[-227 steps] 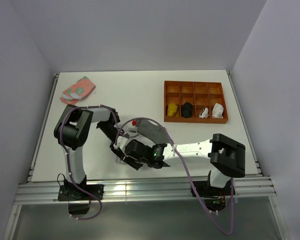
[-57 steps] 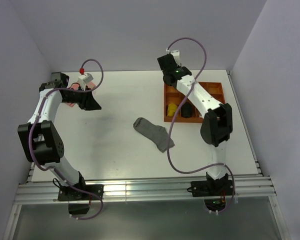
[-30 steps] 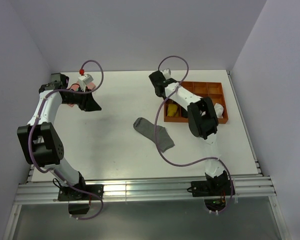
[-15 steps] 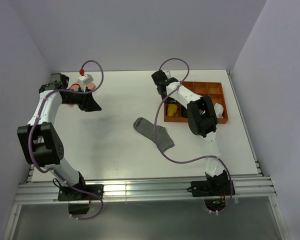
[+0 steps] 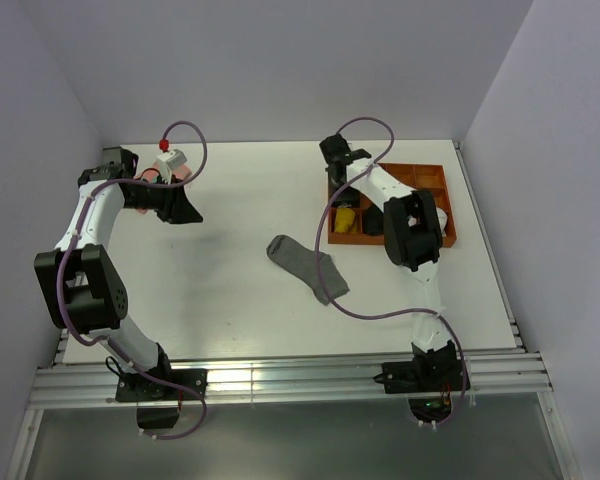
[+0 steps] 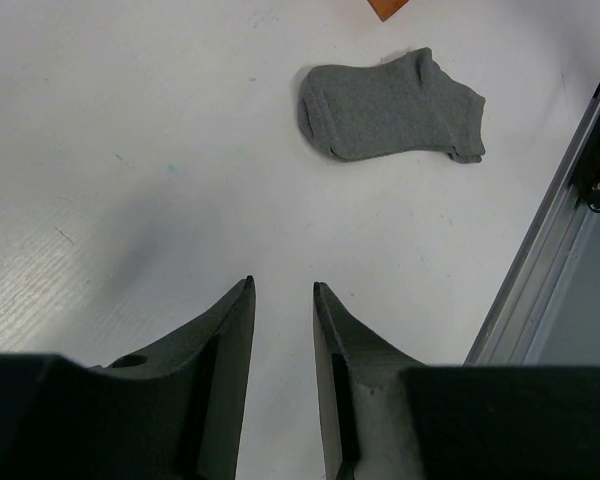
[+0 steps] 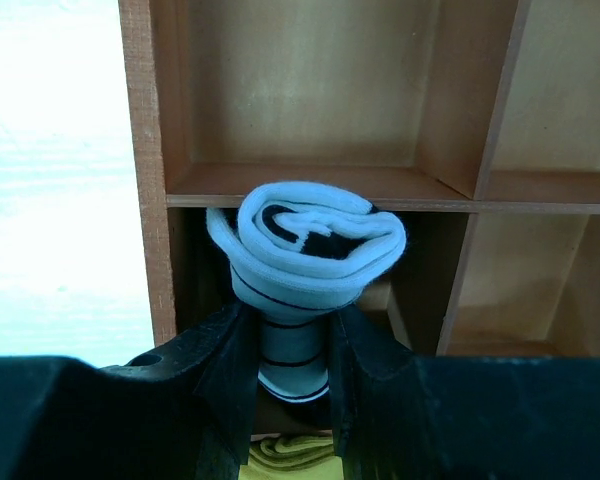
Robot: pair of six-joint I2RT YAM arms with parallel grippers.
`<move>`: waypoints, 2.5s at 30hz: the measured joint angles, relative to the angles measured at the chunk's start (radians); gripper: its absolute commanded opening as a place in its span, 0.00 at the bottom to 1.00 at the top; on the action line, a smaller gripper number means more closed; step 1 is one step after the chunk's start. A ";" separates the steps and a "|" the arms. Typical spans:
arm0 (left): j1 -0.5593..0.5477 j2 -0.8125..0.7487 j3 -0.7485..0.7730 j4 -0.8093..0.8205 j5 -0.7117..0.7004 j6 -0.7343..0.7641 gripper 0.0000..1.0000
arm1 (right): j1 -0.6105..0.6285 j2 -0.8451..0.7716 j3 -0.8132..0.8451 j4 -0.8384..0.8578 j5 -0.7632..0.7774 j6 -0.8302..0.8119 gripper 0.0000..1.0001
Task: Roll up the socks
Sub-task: Place the sock in the storage box.
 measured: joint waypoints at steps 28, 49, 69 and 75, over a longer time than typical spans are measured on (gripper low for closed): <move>-0.045 0.000 0.000 0.022 -0.040 -0.045 0.36 | -0.013 -0.096 -0.070 -0.002 -0.037 0.040 0.55; -0.055 0.000 -0.049 0.066 -0.045 -0.053 0.37 | -0.014 -0.313 -0.220 0.028 -0.053 0.059 0.53; -0.059 0.000 -0.052 0.072 -0.045 -0.067 0.36 | -0.014 -0.052 0.000 0.016 0.014 0.027 0.45; -0.060 0.000 -0.052 0.072 -0.045 -0.068 0.36 | -0.013 -0.021 0.031 -0.003 0.032 0.014 0.33</move>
